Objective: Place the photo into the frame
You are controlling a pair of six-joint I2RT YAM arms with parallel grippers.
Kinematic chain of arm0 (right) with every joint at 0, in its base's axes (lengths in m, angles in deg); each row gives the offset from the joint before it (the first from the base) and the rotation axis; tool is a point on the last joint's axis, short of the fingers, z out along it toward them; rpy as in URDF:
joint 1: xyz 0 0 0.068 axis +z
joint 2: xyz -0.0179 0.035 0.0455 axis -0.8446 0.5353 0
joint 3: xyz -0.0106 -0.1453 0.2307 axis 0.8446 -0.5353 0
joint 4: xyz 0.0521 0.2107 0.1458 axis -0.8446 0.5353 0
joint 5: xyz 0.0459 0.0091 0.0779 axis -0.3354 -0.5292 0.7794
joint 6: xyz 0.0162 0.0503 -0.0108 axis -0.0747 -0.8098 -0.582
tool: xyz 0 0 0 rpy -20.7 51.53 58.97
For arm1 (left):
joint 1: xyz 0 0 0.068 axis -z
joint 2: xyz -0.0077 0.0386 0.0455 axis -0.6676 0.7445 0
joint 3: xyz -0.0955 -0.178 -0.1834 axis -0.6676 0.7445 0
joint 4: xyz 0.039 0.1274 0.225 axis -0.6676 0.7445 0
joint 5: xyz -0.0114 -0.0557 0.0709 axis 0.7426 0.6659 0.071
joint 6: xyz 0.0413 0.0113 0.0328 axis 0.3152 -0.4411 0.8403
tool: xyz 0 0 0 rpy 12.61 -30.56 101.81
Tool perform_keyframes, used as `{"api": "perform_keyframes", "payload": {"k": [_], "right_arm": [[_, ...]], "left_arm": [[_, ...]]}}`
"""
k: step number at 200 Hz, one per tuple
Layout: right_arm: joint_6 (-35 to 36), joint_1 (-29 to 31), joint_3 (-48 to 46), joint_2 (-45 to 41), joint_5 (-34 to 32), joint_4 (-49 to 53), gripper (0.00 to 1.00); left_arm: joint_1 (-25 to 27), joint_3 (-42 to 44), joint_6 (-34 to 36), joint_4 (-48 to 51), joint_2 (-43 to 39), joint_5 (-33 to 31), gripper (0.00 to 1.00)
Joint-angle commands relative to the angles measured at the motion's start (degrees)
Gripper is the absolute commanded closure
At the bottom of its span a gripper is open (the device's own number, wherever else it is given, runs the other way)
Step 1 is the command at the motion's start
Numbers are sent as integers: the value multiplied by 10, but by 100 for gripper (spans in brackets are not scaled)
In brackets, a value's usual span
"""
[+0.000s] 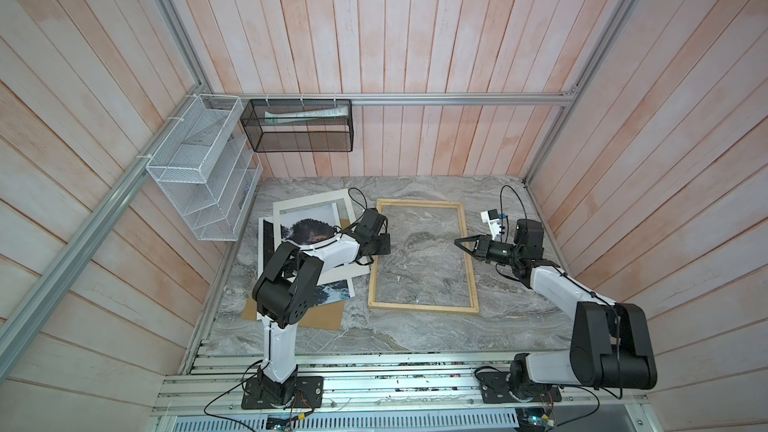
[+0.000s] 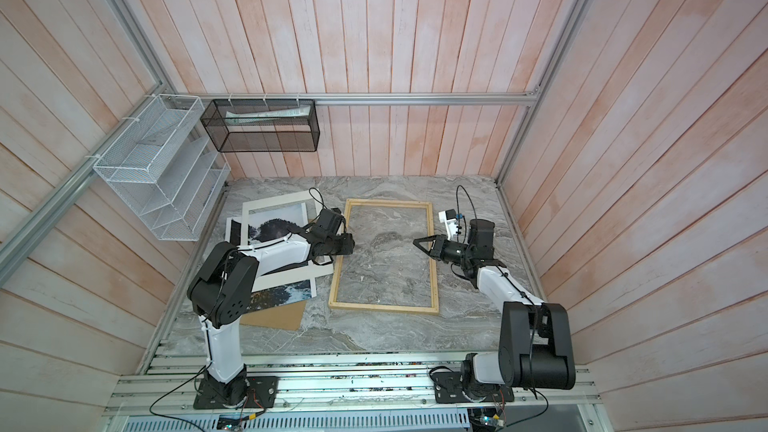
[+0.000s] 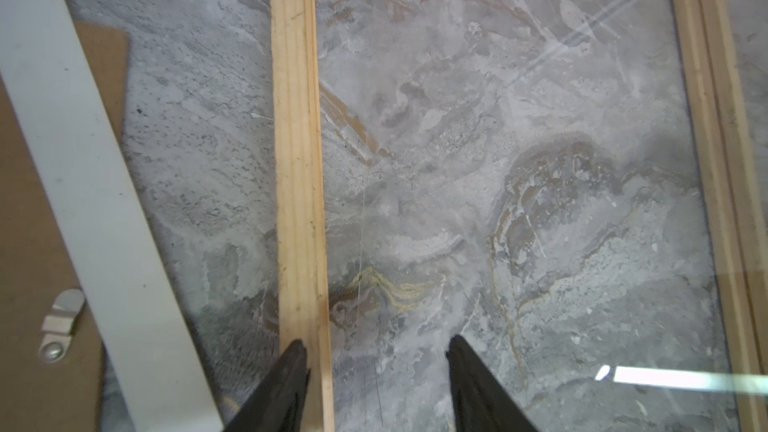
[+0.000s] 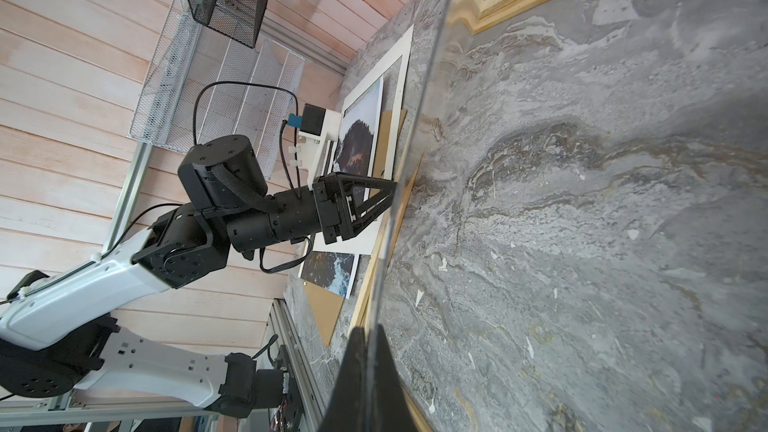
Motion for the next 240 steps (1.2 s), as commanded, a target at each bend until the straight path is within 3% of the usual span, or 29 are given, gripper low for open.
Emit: {"api": "perform_keyframes", "payload": {"k": [1, 79, 166, 240], "right_arm": [[26, 6, 15, 6, 34, -8, 100], [36, 7, 15, 1, 36, -11, 100], [52, 11, 10, -8, 36, -30, 100], [64, 16, 2, 5, 36, -50, 100]], "left_arm": [[-6, 3, 8, 23, 2, -16, 36], [-25, 22, 10, 2, -1, 1, 31], [-51, 67, 21, -114, 1, 193, 32], [-64, 78, 21, -147, -6, 249, 31]]}}
